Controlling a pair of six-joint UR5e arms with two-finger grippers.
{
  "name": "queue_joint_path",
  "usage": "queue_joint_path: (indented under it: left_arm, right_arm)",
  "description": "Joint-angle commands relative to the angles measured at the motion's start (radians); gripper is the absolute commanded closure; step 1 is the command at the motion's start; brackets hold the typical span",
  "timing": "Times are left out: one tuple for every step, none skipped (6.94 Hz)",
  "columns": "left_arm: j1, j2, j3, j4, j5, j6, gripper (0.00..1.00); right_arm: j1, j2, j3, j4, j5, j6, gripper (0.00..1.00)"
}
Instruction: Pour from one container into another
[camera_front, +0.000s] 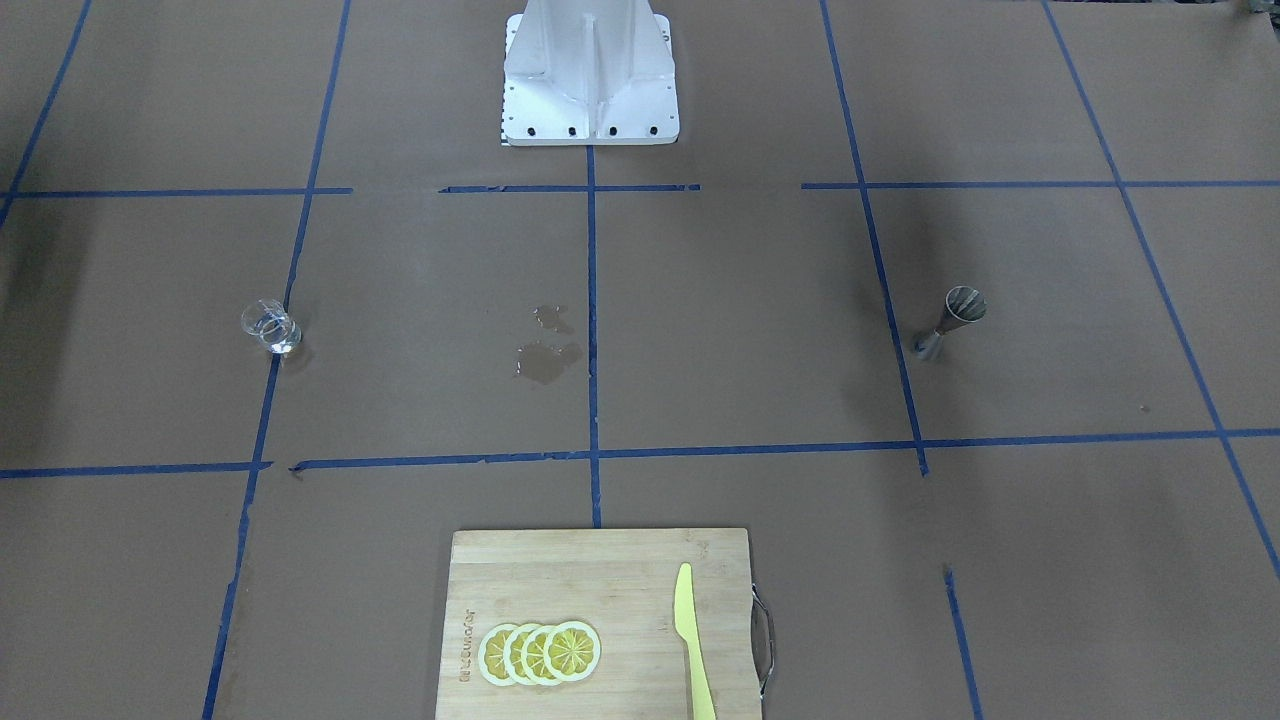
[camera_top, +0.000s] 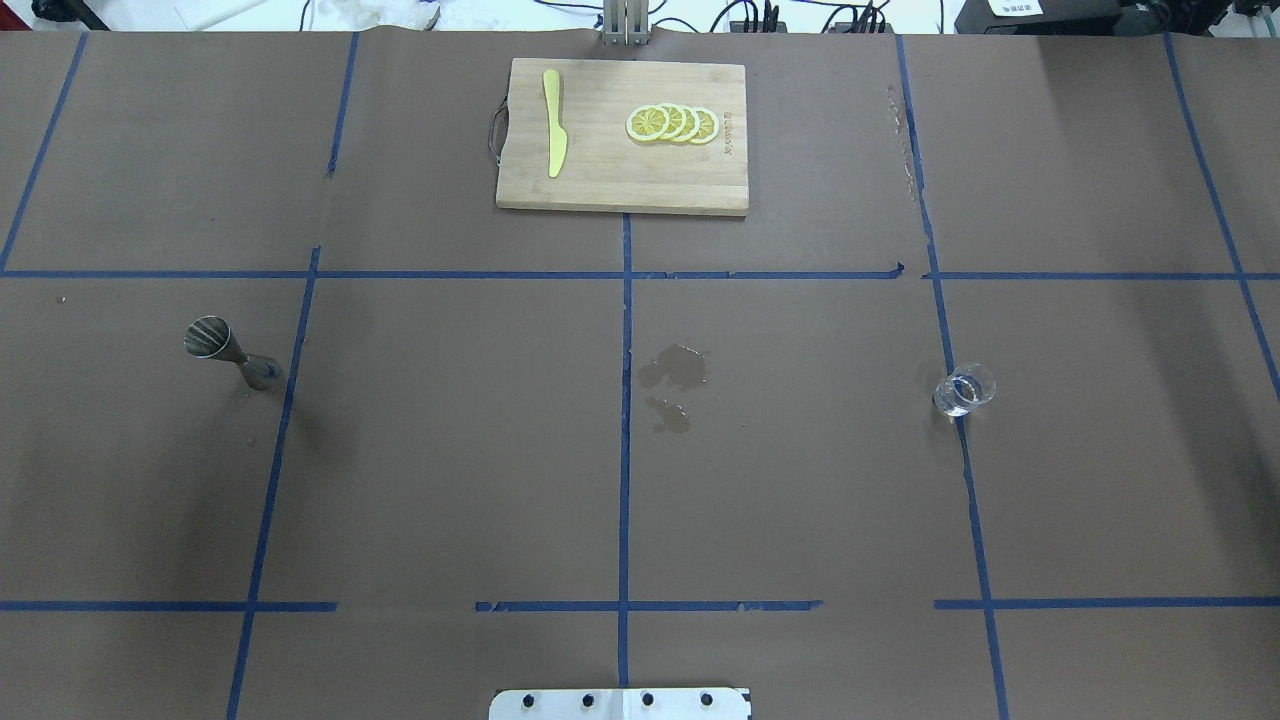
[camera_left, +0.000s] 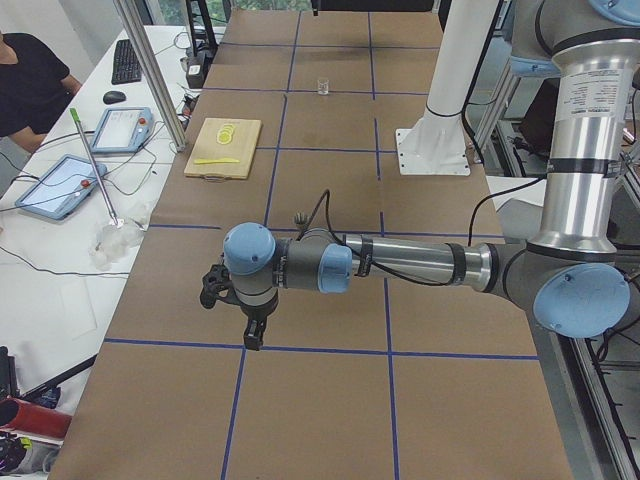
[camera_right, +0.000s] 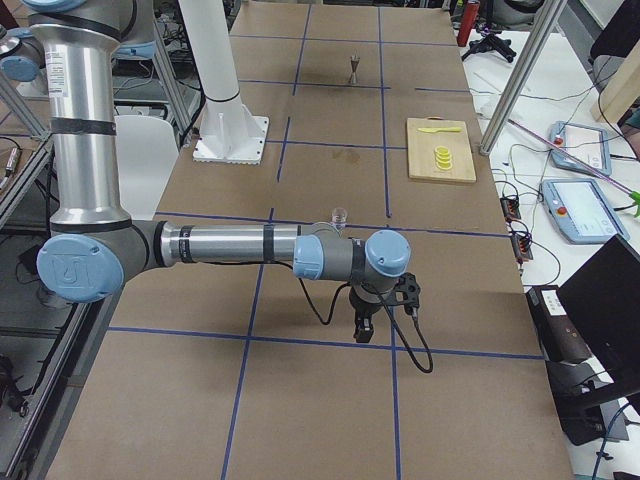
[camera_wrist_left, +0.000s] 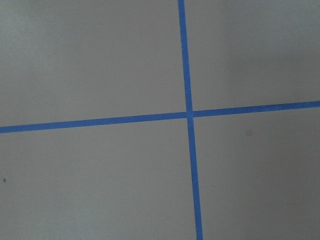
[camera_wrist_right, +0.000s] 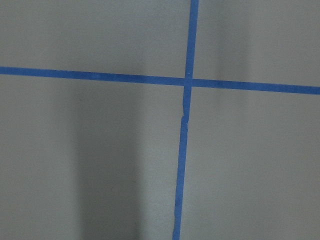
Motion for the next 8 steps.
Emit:
queue_joint_path:
  left_arm:
    - [0.002, 0.017, -0.047, -0.077, -0.033, -0.038, 0.0]
    - [0.007, 0.021, -0.042, -0.181, -0.062, -0.052, 0.0]
    - [0.06, 0.021, -0.022, -0.262, -0.063, -0.046, 0.0]
    - [0.071, 0.021, -0.003, -0.348, -0.07, -0.052, 0.0]
    - [0.073, 0.021, 0.036, -0.405, -0.078, -0.049, 0.0]
    - [0.074, 0.021, 0.057, -0.483, -0.13, -0.052, 0.0]
    - [0.08, 0.008, 0.061, -0.543, -0.136, -0.052, 0.0]
    - [0.092, -0.018, 0.058, -0.591, -0.135, -0.054, 0.0]
  right_arm:
    - [0.0, -0.001, 0.006, 0.048, 0.036, 0.004, 0.0]
    - [-0.009, -0.003, 0.003, 0.058, 0.03, -0.005, 0.0]
    - [-0.014, -0.001, 0.003, 0.058, 0.03, 0.001, 0.0]
    - [-0.014, -0.003, 0.004, 0.056, 0.032, 0.004, 0.0]
    - [-0.014, -0.003, 0.006, 0.058, 0.032, 0.003, 0.0]
    - [-0.014, -0.003, 0.009, 0.058, 0.032, 0.003, 0.0]
    - [-0.014, -0.004, 0.009, 0.056, 0.032, 0.003, 0.0]
    - [-0.014, -0.006, 0.009, 0.056, 0.032, 0.003, 0.0]
